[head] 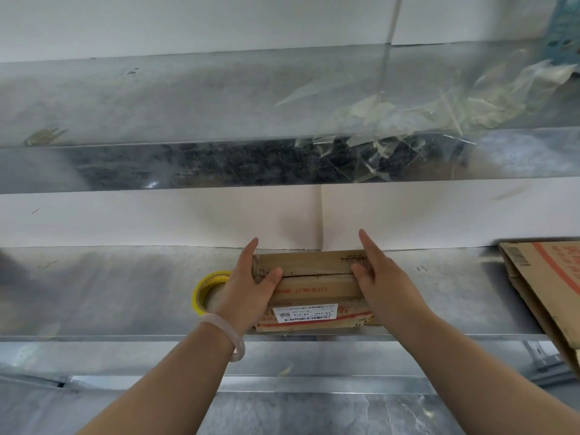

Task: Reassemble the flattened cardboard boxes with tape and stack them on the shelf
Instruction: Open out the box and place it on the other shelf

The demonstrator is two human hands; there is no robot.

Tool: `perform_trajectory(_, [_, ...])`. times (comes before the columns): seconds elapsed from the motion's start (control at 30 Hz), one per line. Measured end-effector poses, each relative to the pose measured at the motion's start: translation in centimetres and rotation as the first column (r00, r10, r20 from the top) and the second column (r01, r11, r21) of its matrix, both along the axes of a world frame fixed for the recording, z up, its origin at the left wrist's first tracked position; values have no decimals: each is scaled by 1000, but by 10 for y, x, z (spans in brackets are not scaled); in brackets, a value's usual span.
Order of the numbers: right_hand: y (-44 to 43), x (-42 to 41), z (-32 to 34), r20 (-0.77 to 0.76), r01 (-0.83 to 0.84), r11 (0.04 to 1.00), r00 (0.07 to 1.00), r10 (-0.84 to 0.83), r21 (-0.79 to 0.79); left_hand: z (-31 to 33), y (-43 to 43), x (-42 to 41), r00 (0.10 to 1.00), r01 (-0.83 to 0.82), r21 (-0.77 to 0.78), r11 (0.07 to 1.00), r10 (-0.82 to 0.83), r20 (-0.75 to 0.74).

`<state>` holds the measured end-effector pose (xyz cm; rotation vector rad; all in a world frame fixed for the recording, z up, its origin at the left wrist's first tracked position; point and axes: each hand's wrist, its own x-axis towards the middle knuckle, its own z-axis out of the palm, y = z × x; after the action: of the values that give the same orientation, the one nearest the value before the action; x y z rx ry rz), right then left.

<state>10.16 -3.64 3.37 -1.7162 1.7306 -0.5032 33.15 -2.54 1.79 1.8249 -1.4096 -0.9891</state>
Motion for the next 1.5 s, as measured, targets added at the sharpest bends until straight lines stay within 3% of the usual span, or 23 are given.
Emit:
perform_trajectory(0.07, [-2,2,-2,-207,-71,994,977,52,-88,1,-1,1,964,117,-56,992,-100,247])
perform_trajectory(0.13, [-5,3,-2,-360,-137,982,929,82,-129,2,-1,0,803,304,-171,937,-155,576])
perform_trajectory(0.2, [-3,3,-3,-481,-242,958,865,142,-154,5,-1,-2,669,446,-177,878,-194,717])
perform_trajectory(0.33, [6,6,-10,-605,-479,858,744,284,-185,1,-1,0,481,628,-65,775,-322,815])
perform_trajectory(0.43, [-1,2,-14,-646,-532,834,690,326,-148,-3,-6,3,348,700,-7,714,-332,876])
perform_trajectory(0.6, [-7,11,-6,-651,-530,843,672,353,-90,1,-17,2,308,689,76,721,-386,870])
perform_trajectory(0.8, [0,19,-14,-646,-562,817,672,362,-127,-1,-10,2,265,735,42,677,-343,901])
perform_trajectory(0.87, [-2,19,-9,-642,-567,815,670,373,-117,-1,-14,3,287,740,22,673,-345,893])
perform_trajectory(0.93, [-6,17,-7,-583,-567,813,707,400,-130,0,-15,3,371,721,-20,693,-362,855])
perform_trajectory(1.03, [-5,21,-12,-552,-390,899,802,226,-199,1,-12,-1,673,553,-199,809,-294,678])
perform_trajectory(1.1, [-3,28,-16,-575,-282,937,810,118,-205,-1,-11,-4,820,362,-205,909,-206,534])
perform_trajectory(1.23, [-9,29,-9,-593,-280,957,784,185,-71,2,-13,-9,766,325,-60,944,-225,602])
perform_trajectory(1.27, [-10,26,-5,-586,-281,958,787,195,-58,3,-14,-9,789,322,-61,945,-232,569])
perform_trajectory(1.33, [-8,21,0,-508,-251,965,842,181,-72,1,-13,-8,899,263,-108,959,-203,388])
perform_trajectory(1.4, [-3,16,1,-289,-114,986,954,76,-117,0,-7,-7,986,104,-162,981,-81,145])
perform_trajectory(1.5, [-2,9,4,59,192,981,979,-194,42,6,1,-7,976,-167,44,985,172,-131])
